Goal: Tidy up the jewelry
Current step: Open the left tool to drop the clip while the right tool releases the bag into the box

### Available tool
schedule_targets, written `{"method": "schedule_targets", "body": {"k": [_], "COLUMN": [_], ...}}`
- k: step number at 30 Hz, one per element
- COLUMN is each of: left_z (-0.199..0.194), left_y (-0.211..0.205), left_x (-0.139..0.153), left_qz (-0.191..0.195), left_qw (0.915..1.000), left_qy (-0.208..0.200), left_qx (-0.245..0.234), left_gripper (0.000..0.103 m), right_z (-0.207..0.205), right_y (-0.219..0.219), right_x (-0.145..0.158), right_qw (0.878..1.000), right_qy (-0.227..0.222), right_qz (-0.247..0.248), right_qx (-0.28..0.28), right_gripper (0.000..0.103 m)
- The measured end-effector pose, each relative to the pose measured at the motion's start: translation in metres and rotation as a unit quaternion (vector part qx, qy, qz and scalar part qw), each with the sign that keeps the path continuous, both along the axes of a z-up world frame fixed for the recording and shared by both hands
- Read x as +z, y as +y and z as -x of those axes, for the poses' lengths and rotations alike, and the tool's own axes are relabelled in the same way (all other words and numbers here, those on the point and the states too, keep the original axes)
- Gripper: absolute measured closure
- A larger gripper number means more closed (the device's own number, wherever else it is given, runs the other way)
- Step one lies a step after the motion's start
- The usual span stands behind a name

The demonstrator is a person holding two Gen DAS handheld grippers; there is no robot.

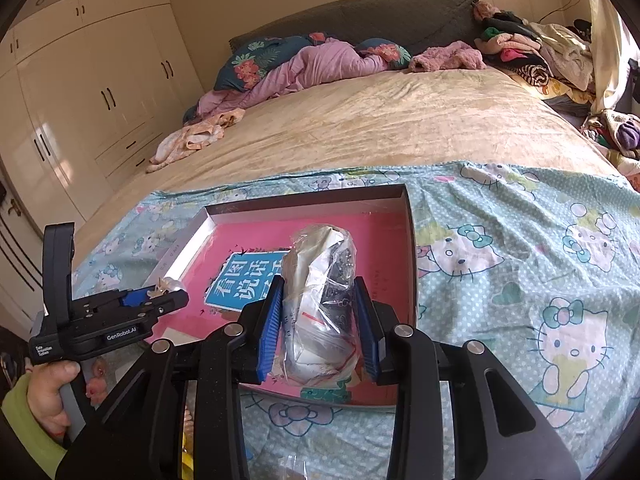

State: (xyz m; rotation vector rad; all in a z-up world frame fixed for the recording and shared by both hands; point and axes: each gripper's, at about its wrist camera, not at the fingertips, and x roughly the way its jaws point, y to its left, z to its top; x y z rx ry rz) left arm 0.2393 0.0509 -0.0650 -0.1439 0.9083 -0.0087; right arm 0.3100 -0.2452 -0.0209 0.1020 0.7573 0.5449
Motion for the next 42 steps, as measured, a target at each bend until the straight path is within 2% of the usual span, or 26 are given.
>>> {"method": "schedule_targets", "body": {"k": [10,19,23,27,30,32,37,42], "left_z": [0.000,0.004,0.007,0.013,0.017,0.020,0.029,0.040], "left_y": [-0.004,0.003,0.006,0.009,0.011,0.012,0.013,0.014], "left_x": [-0.007,-0.006,-0.002,0.004,0.008,0.011,0.019,0.027], "left_qz": [-0.016,-0.005,-0.003,0.000,0.003,0.007,0.007,0.011], "left_qw": [0.9998,1.0000,1.0000,0.9999,0.9998,0.9997,0.9994,0.9991], "left_qy": [0.005,0.003,-0.002,-0.010,-0.015,-0.017,-0.026,-0.035], "left_qx": [-0.008,0.000,0.005,0.010,0.013,0.015,0.021,0.022], "left_gripper": [0.065,0.064,0.058,0.056,0.055,0.049,0.044,0.034], "right_z": [-0.010,-0.012,-0.014,-0.014,-0.011,-0.008,0.002,0.016], "right_y": [0.010,0.014,0.011,0.007,0.005,0.004,-0.003,-0.010], "right_x": [-0.022,-0.033,-0.038,-0.041,-0.038,-0.035,-0.022,-0.007], "right_qw": [0.999,0.998,0.998,0.997,0.997,0.998,0.999,0.999], "right_qy": [0.036,0.051,0.060,0.069,0.060,0.055,0.040,0.024], "right_qz": [0.019,0.027,0.030,0.030,0.035,0.033,0.023,0.006], "right_qx": [-0.003,-0.006,-0.014,-0.021,-0.023,-0.022,-0.023,-0.025], "right_gripper": [0.070,0.070,0.070,0.068,0.068,0.068,0.058,0.037]}}
